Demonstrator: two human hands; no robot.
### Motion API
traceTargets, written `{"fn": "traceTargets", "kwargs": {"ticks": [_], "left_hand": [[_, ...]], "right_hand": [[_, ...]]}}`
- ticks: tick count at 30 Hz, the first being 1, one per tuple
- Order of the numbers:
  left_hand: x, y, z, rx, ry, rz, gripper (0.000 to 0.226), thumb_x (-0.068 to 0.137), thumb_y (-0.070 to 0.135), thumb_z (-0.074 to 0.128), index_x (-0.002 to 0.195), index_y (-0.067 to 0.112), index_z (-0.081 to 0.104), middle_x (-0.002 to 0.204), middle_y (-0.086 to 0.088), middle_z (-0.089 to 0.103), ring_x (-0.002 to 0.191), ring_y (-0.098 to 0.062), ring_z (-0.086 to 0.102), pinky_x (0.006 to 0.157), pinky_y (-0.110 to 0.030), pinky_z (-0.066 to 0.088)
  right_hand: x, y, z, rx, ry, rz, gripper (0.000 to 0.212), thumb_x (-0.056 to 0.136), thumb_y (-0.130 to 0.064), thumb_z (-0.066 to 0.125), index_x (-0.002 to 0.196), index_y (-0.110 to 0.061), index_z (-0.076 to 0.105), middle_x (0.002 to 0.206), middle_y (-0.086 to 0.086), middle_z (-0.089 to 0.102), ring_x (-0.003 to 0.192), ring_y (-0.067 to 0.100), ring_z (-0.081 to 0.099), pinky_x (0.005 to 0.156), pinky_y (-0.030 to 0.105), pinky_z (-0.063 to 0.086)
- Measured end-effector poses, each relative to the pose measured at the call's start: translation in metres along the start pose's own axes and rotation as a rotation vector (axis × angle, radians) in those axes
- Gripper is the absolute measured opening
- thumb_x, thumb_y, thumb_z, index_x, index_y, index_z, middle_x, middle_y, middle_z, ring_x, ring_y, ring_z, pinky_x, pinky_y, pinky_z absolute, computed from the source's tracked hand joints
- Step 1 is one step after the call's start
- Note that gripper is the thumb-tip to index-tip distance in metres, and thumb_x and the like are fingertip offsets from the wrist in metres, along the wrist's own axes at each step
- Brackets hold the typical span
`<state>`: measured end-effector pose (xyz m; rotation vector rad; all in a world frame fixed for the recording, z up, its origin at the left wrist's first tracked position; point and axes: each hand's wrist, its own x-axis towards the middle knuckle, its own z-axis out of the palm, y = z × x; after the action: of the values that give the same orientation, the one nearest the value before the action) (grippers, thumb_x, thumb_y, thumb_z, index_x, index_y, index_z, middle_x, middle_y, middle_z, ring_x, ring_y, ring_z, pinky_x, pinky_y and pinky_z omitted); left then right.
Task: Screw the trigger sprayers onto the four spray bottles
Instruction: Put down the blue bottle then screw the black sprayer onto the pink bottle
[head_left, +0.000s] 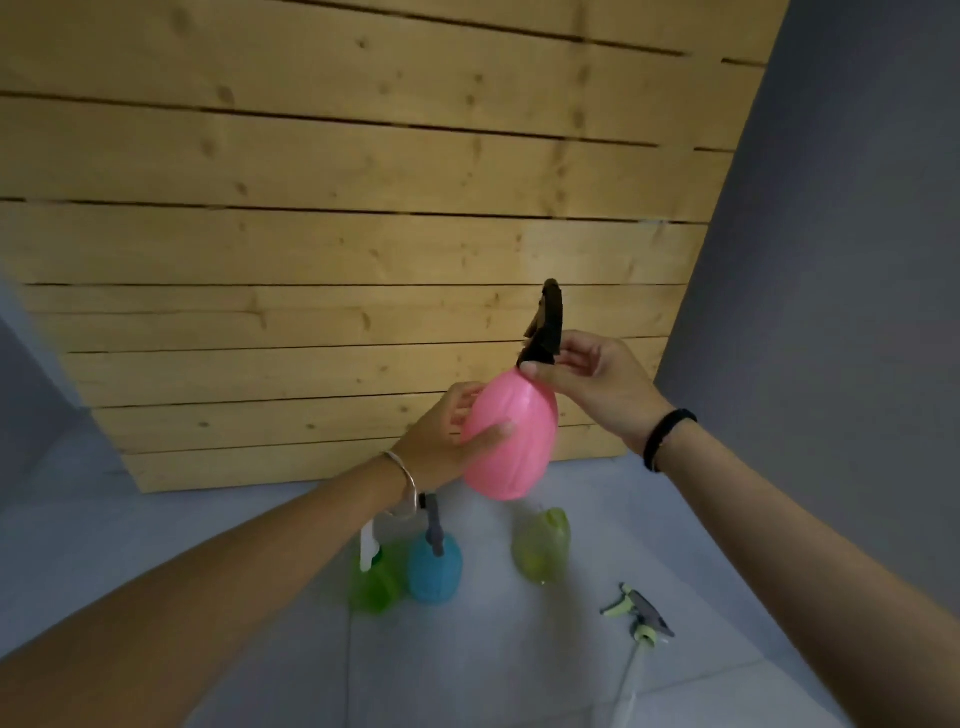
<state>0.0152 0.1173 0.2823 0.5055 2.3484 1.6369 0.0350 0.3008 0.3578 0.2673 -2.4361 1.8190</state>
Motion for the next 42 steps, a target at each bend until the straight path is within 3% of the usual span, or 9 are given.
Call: {"fn": "traceTargets", "kwargs": {"ticks": [3,7,11,15,19,22,27,31,42], "left_hand": [[0.012,-0.048,-0.008,0.184,0.066,-0.084,0.084,0.073,0.066,0.06,0.14,0.025,0.031,0.144,0.003,0.039,0.127,-0.015,0.04,0.097,-0.032,0.039],[0.012,-0.103,-0.012,0.387,-0.002,-0.141,0.089,0.076,0.044,0.072,0.146,0.021,0.024,0.153,-0.001,0.027,0.139,-0.021,0.027,0.113,-0.037,0.027],[0.012,-0.139,-0.002,0.438,-0.044,-0.138,0.106,0.064,0.049,0.08,0.147,0.023,0.02,0.151,0.0,0.025,0.136,-0.019,0.028,0.111,-0.036,0.029],[0.015,-0.166,0.007,0.455,-0.049,-0.105,0.115,0.056,0.047,0.086,0.145,0.022,0.018,0.146,0.003,0.027,0.132,-0.013,0.029,0.107,-0.027,0.028],[0.017,-0.183,0.009,0.479,-0.014,-0.055,0.118,0.047,0.057,0.085,0.141,0.031,0.019,0.13,0.017,0.026,0.119,-0.001,0.024,0.099,-0.024,0.025],[0.019,-0.194,0.01,0.455,-0.018,-0.049,0.119,0.047,0.061,0.083,0.143,0.03,0.02,0.136,0.014,0.03,0.125,-0.005,0.027,0.103,-0.026,0.026],[0.019,-0.206,0.016,0.461,0.018,-0.081,0.102,0.058,0.057,0.08,0.141,0.024,0.03,0.14,0.003,0.039,0.129,-0.014,0.032,0.107,-0.03,0.031],[0.018,-0.211,0.018,0.452,0.032,-0.086,0.09,0.067,0.049,0.077,0.14,0.02,0.034,0.139,0.001,0.044,0.13,-0.017,0.034,0.106,-0.029,0.031],[0.017,-0.212,0.017,0.438,0.024,-0.075,0.08,0.072,0.039,0.077,0.138,0.018,0.038,0.138,0.001,0.045,0.13,-0.017,0.035,0.102,-0.021,0.027]], "right_hand": [[0.007,0.045,0.009,-0.039,-0.021,0.014,0.026,0.078,-0.006,0.072,0.103,-0.002,0.067,0.098,0.003,0.069,0.09,0.005,0.064,0.088,0.014,0.049],[0.005,0.106,0.023,-0.048,-0.029,0.059,0.028,0.077,-0.003,0.072,0.104,-0.004,0.067,0.103,0.004,0.069,0.096,0.006,0.063,0.087,0.013,0.048],[-0.002,0.166,0.037,-0.009,-0.058,0.122,0.029,0.078,-0.004,0.071,0.104,-0.015,0.066,0.101,-0.01,0.069,0.096,-0.004,0.062,0.091,0.016,0.047],[-0.012,0.212,0.047,-0.005,-0.062,0.19,0.031,0.077,-0.008,0.073,0.099,-0.028,0.067,0.106,-0.01,0.069,0.109,0.008,0.061,0.1,0.032,0.046],[-0.018,0.244,0.057,-0.016,-0.055,0.234,0.031,0.077,-0.006,0.073,0.104,-0.02,0.067,0.109,-0.003,0.069,0.112,0.014,0.06,0.103,0.035,0.045],[-0.021,0.26,0.063,-0.037,-0.054,0.26,0.035,0.077,-0.006,0.073,0.111,-0.012,0.067,0.113,0.0,0.068,0.114,0.015,0.059,0.102,0.032,0.044],[-0.026,0.275,0.078,-0.042,-0.06,0.271,0.036,0.075,0.001,0.073,0.1,-0.023,0.067,0.098,-0.016,0.067,0.095,-0.005,0.061,0.093,0.016,0.047],[-0.027,0.285,0.085,-0.036,-0.085,0.279,0.035,0.076,0.003,0.072,0.099,-0.023,0.067,0.098,-0.016,0.066,0.096,-0.005,0.059,0.085,0.004,0.044],[-0.032,0.296,0.092,0.033,-0.056,0.317,0.033,0.074,0.007,0.071,0.098,-0.016,0.068,0.096,-0.005,0.069,0.093,-0.002,0.06,0.078,0.005,0.045]]}}
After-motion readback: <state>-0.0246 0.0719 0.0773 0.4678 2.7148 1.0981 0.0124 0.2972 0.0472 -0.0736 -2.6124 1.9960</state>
